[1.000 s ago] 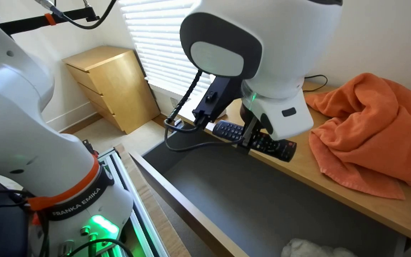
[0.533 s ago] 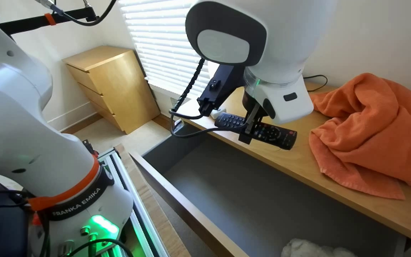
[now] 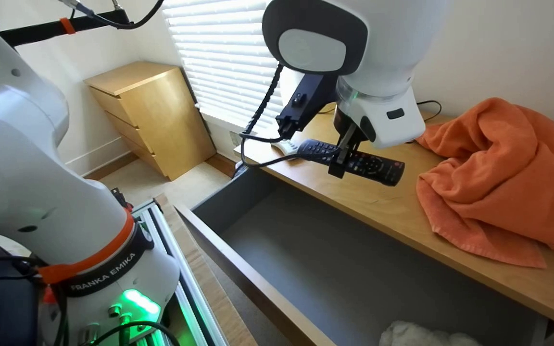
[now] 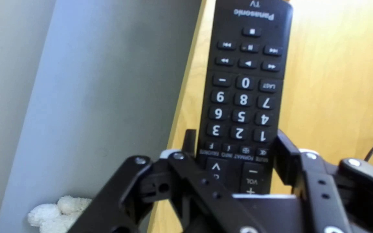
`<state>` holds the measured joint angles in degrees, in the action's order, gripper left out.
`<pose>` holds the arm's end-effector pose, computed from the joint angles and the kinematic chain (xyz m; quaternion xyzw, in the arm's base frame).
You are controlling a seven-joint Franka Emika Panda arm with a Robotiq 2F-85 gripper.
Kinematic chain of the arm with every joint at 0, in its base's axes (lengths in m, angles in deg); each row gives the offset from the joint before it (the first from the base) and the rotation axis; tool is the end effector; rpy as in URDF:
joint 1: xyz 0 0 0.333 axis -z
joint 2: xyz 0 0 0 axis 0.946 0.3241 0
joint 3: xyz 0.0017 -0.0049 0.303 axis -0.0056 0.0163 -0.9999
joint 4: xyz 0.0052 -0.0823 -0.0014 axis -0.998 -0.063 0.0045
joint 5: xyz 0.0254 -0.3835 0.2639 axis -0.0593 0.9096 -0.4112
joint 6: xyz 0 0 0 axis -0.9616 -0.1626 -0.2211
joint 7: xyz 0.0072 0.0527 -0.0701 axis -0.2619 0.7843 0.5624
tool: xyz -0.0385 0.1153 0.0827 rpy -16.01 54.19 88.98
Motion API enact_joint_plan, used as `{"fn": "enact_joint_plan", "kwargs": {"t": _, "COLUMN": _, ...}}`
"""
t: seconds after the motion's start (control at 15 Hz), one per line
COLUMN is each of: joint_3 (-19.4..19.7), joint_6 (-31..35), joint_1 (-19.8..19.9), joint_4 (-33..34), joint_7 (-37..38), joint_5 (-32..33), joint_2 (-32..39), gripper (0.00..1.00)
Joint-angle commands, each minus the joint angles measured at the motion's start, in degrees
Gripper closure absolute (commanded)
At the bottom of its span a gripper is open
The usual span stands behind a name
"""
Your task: Move the black remote control from the drawer to the top of the chest
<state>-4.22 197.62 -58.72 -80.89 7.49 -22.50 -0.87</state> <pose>0.4494 -0.1724 0.1485 -0.8272 0.5221 0.0483 0.2019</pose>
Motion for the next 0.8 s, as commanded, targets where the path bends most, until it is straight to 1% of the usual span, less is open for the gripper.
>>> {"fn": "enact_joint_plan", "kwargs": {"t": 0.0, "joint_3": -1.29, "joint_6": -0.49, "joint_1": -1.81, "joint_4": 4.50, "joint_7": 6.38, "joint_5": 0.02, "joint_2": 4.42, "gripper": 0.67}}
{"fn": "enact_joint_plan", "kwargs": {"t": 0.27, "joint_3": -1.73, "joint_6": -0.56, "joint_1": -2.89, "joint_4": 6.83, "joint_7": 11.95, "joint_5": 2.92, "joint_2": 10.13, "gripper": 0.67}}
{"fn": "enact_joint_plan", "kwargs": {"t": 0.4, "joint_3": -1.77, "joint_6": -0.42, "joint_1": -2.98, "joint_4": 7.30, "joint_7": 12.07, "joint_5": 2.51, "joint_2": 12.89, "gripper": 0.67}}
{"fn": "enact_joint_plan", "kwargs": {"t": 0.47, "joint_3": -1.78, "joint_6": 0.68, "joint_1": -3.14, "joint_4": 7.39, "joint_7": 12.43, "joint_5": 2.41, "joint_2": 14.19, "gripper": 0.67}}
{"fn": "enact_joint_plan", "kwargs": {"t": 0.73, "joint_3": -1.92, "joint_6": 3.44, "joint_1": -3.34, "joint_4": 7.40, "joint_7": 12.82, "joint_5": 1.31, "joint_2": 16.81, "gripper": 0.67}}
